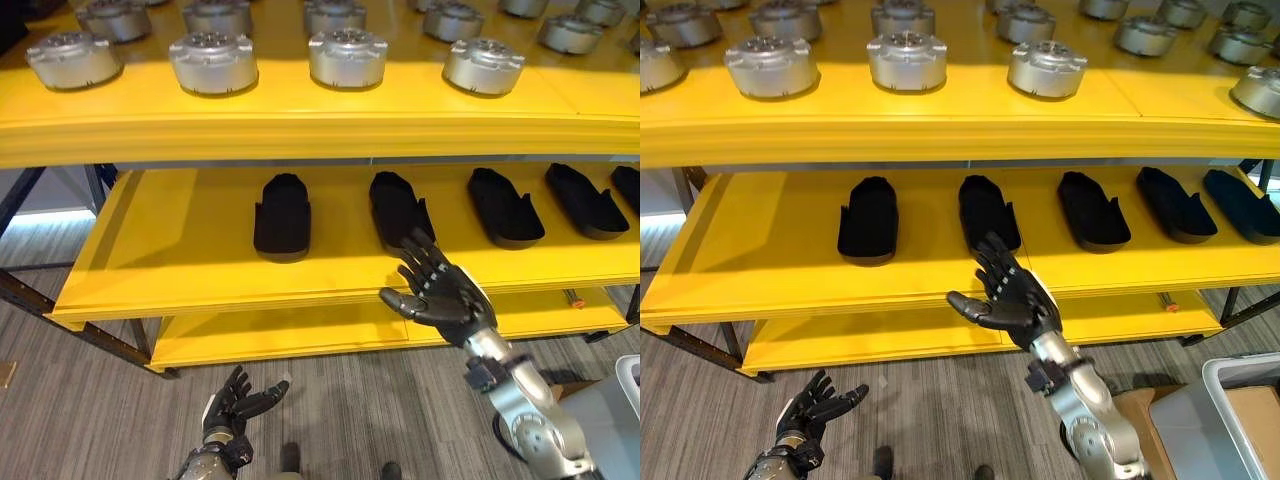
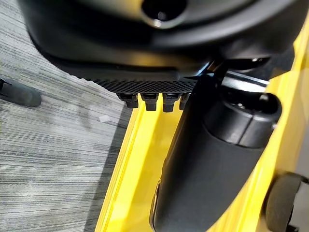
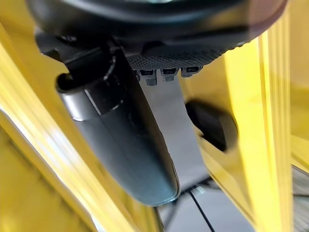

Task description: Move parts from the plastic box to the shelf.

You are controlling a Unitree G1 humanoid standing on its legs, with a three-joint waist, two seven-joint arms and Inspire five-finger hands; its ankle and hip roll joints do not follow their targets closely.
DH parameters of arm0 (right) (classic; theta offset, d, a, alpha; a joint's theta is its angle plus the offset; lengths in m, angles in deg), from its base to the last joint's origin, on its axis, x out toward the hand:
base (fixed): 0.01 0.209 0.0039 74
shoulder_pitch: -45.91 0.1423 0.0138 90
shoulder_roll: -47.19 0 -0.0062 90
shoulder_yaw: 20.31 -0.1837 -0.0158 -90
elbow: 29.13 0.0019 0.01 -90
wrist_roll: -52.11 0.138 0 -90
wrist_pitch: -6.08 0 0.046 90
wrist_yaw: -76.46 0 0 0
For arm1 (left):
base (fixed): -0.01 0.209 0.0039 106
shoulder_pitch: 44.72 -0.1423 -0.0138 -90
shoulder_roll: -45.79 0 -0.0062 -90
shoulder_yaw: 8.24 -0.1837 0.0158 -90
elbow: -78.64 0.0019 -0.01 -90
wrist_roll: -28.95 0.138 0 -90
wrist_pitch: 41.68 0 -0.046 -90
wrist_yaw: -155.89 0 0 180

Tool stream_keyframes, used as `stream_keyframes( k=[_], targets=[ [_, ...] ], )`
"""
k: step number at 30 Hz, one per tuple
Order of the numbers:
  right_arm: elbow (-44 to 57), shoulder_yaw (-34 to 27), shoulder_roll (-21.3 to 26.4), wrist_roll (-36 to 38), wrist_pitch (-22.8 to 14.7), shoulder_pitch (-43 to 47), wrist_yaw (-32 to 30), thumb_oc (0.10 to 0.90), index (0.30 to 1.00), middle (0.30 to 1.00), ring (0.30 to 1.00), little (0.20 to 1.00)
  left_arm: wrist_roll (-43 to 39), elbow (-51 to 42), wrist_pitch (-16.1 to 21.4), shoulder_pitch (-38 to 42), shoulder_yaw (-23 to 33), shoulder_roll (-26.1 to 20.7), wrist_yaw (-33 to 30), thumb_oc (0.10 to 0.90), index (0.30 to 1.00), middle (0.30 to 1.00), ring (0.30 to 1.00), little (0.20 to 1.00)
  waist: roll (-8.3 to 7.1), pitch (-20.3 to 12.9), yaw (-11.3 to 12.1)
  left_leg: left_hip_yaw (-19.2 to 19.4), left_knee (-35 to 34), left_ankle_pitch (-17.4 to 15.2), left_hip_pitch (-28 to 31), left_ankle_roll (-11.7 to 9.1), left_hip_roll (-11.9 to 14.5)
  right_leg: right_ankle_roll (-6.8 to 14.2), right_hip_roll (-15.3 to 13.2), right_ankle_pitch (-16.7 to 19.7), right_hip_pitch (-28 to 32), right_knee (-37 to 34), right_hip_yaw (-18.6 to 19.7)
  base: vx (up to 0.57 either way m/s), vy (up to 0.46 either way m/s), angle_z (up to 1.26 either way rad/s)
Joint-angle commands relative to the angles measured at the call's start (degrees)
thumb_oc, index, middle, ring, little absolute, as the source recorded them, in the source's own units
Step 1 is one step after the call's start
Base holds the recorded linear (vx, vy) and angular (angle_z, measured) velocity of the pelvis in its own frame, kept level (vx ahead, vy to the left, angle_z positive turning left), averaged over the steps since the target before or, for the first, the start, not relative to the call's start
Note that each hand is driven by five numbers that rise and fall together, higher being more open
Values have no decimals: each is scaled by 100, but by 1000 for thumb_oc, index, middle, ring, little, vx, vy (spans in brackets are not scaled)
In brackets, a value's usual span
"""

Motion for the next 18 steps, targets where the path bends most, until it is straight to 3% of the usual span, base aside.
stream_keyframes(
  k=[1,6,18],
  targets=[
    [317,-130,-29,158,-452,449,384,900,1000,1000,1000,1000,224,-373,387,142,430,-316,104,900,1000,1000,1000,1000,-346,-185,-54,-74,559,-755,-94,-22,424,351,-466,-230,292,-5,-81,17,10,-5],
    [-312,-472,-429,-176,-561,-277,246,900,1000,1000,1000,1000,151,-367,514,46,553,-193,47,900,1000,1000,1000,1000,-291,-215,-208,-26,529,-755,-19,-35,444,362,-476,-242,293,28,-44,13,11,-4],
    [-1643,-971,-964,-581,-878,-237,-415,900,1000,1000,1000,1000,331,-735,761,161,649,-335,-5,900,1000,1000,1000,1000,-261,-177,-332,20,695,-891,-65,32,331,456,-594,-33,264,-12,61,2,40,-4]
  ],
)
